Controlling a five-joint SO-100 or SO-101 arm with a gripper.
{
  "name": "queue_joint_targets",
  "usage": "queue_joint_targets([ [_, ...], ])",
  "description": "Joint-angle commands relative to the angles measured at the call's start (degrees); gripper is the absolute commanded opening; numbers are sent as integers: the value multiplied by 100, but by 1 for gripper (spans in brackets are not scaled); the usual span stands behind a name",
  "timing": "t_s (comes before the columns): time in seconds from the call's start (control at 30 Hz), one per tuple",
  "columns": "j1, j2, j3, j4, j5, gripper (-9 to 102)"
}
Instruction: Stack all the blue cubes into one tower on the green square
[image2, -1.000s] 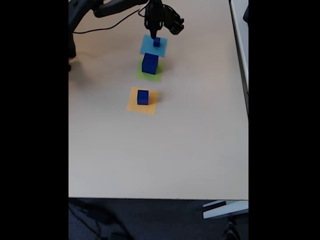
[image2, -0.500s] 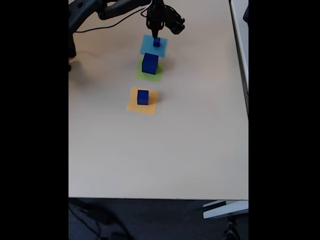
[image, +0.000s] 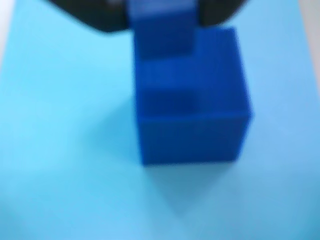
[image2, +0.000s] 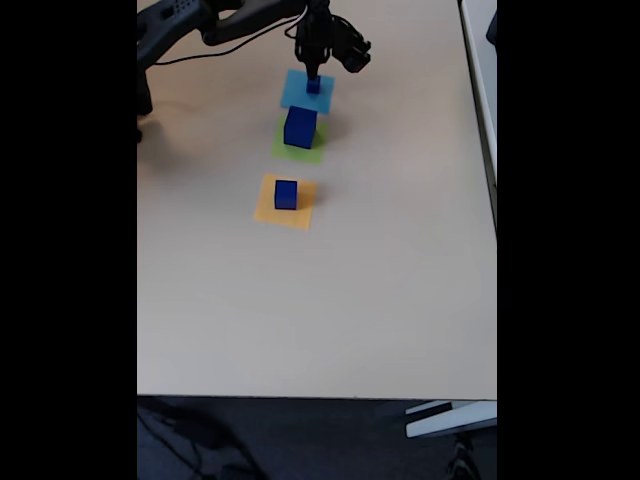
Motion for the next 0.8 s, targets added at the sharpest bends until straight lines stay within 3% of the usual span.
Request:
queue_joint_targets([
  [0.0,-9,79,-343,35,26,1],
  [0.77,-88,-141,-554,79,158,1],
])
